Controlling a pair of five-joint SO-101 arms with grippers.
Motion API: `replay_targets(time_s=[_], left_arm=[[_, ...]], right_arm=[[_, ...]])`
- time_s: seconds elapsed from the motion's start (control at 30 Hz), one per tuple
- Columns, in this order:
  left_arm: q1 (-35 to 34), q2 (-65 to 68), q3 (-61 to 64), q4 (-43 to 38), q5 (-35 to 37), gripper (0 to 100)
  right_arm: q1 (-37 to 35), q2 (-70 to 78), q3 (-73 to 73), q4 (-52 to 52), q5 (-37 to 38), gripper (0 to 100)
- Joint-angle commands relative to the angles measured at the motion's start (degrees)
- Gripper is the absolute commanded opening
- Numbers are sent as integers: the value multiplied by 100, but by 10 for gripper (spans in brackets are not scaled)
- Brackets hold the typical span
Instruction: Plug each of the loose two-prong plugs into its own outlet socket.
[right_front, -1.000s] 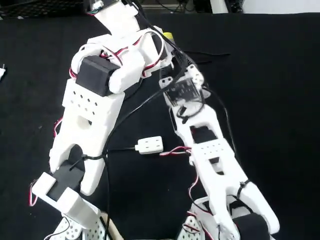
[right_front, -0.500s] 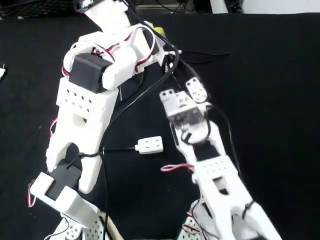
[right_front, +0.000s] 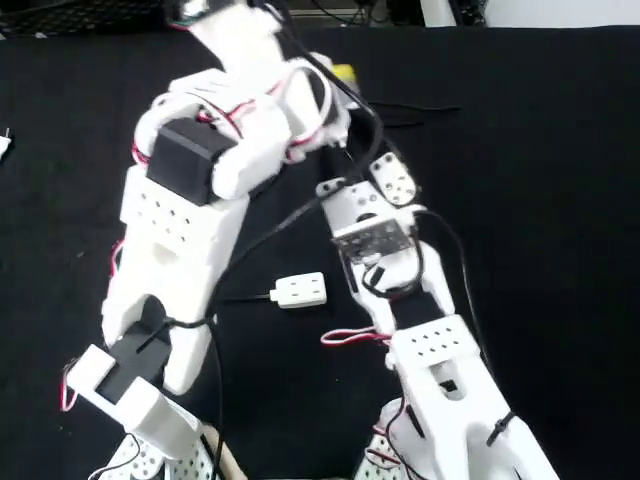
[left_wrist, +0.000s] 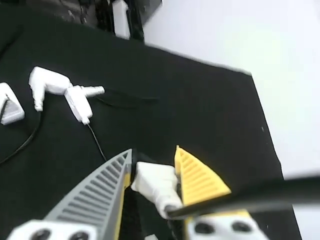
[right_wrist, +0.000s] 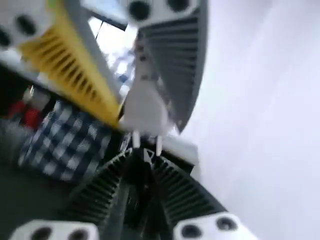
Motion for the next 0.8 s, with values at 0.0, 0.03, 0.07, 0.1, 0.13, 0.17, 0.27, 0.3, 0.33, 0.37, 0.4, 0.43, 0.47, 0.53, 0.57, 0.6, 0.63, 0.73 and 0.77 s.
replay_targets(time_s=[0.0,0.03,0.07,0.1,0.13,0.17,0.27,0.3,0.33,0.37,0.4,0.43,0.47,0.53,0.57,0.6,0.63,0.73,0.77], left_arm=[[75,-132,-470,264,-18,29],[66,-123,-514,308,-9,29],[66,-123,-514,316,-9,29],[66,-123,-505,299,-9,29],[66,-123,-505,290,-9,29],[75,-141,-505,290,-9,29],[40,-158,-585,185,0,29],[-4,-114,-655,105,0,29],[-127,-105,-664,35,0,29],[-215,-105,-673,-44,0,29],[-259,-105,-673,-114,0,29],[-268,-97,-673,-141,0,29],[-268,-97,-664,-141,-9,29],[-259,-97,-664,-123,-9,29],[-259,-97,-673,-114,-9,29],[-251,-105,-673,-105,-9,29],[-215,-105,-673,-97,-9,29],[-4,-158,-725,132,-9,29],[75,-158,-725,202,-9,29]], right_arm=[[167,13,-295,-264,229,12],[167,4,-303,-273,299,12],[202,4,-303,-281,352,12],[237,4,-303,-281,343,12],[237,-4,-303,-281,334,12],[237,-31,-303,-281,308,12],[211,-321,-180,-237,281,12],[185,-479,-75,-246,281,12],[88,-673,48,-246,281,12],[0,-848,180,-229,290,12],[-97,-1051,312,-97,334,12],[-167,-1253,418,114,325,12],[-281,-1473,453,325,308,12],[-440,-1868,453,862,290,12],[-501,-2062,444,1134,290,12],[-527,-2229,435,1345,281,12],[-527,-2334,435,1442,281,12],[-501,-2387,470,1451,325,12],[-484,-2343,462,1415,334,12]])
